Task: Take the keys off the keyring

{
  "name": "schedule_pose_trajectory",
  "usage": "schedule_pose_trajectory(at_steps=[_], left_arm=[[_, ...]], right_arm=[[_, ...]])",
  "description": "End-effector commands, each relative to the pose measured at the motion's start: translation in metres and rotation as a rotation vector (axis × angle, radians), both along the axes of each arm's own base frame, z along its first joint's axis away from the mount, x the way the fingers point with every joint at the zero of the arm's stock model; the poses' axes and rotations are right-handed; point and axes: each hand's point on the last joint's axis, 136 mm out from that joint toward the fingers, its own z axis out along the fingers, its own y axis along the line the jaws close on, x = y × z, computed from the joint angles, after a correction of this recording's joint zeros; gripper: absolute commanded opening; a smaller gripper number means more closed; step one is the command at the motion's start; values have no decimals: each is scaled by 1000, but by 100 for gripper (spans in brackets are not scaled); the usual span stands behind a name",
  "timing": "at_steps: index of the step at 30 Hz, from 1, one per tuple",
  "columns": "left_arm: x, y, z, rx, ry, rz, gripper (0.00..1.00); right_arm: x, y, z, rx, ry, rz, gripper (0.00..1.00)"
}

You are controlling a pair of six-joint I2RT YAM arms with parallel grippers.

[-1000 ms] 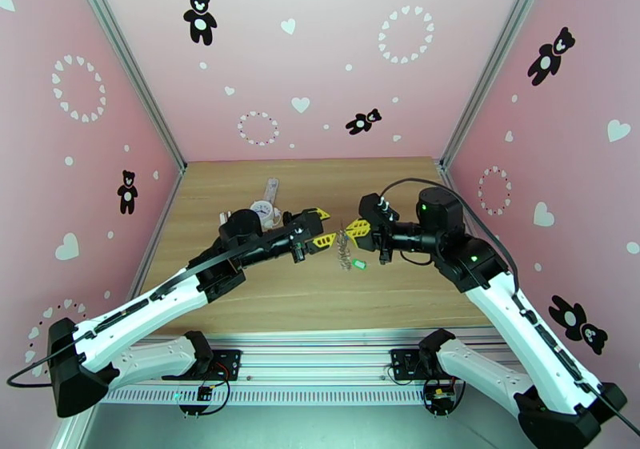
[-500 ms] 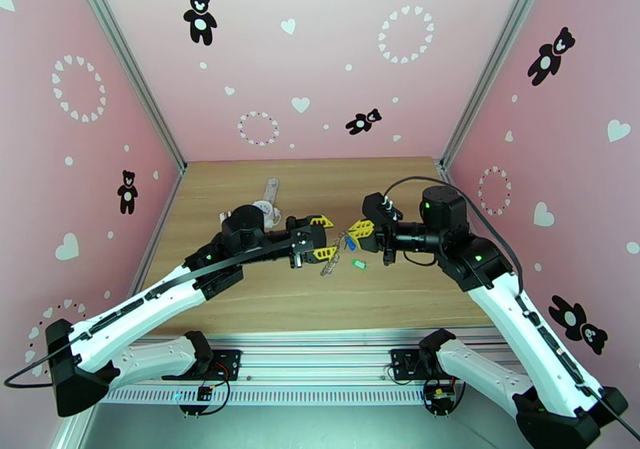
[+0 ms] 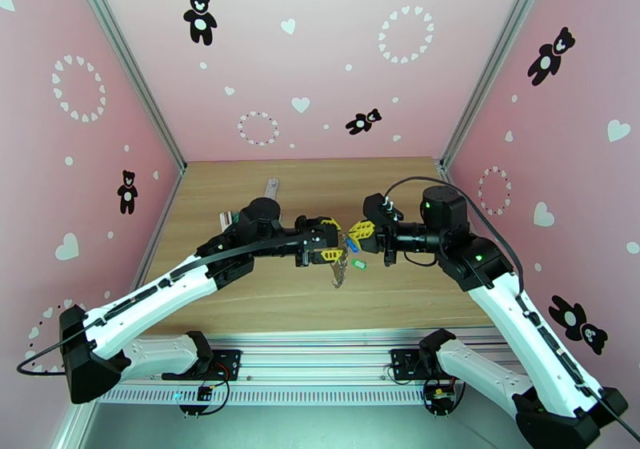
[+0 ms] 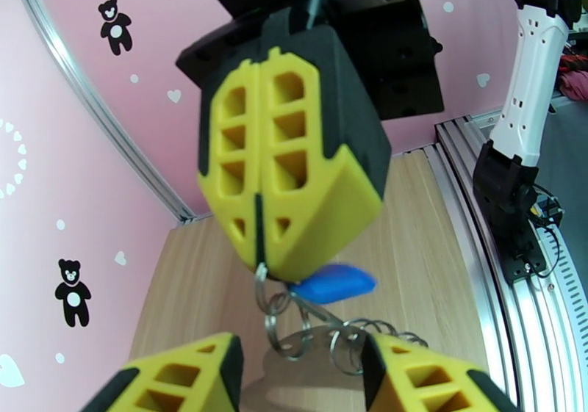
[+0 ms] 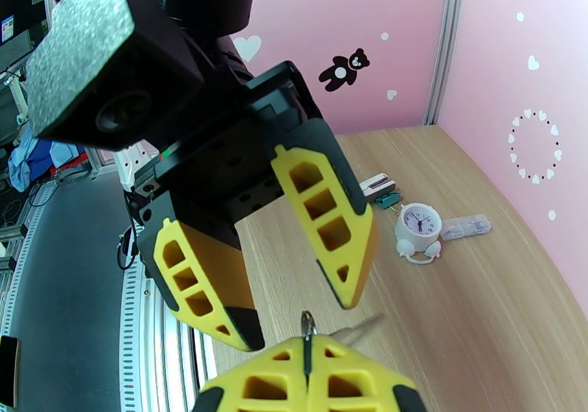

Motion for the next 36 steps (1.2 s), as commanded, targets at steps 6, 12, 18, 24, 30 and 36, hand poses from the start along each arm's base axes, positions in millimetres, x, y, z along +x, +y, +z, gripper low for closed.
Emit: schedule_pose_trajectory(at_steps=[6, 12, 18, 24, 30, 36], left_arm=[[-4, -6, 3, 3, 18, -72, 49], [-5, -8, 4, 5, 21, -90, 48], [-5, -7, 4, 2, 27, -103, 44], [-7, -9, 4, -7, 47, -126, 38], [-7, -13, 1, -2, 66, -149, 39], [-6, -17, 1, -10, 94, -159, 34]], right_arm=[[-11, -1, 19, 28, -46, 41, 0], [-13, 0, 20, 32, -45, 55, 0], [-15, 1, 23, 41, -42, 71, 0], [-17, 1, 24, 43, -39, 84, 0], [-19, 1, 23, 36, -35, 89, 0], [-19, -1, 20, 25, -35, 79, 0]])
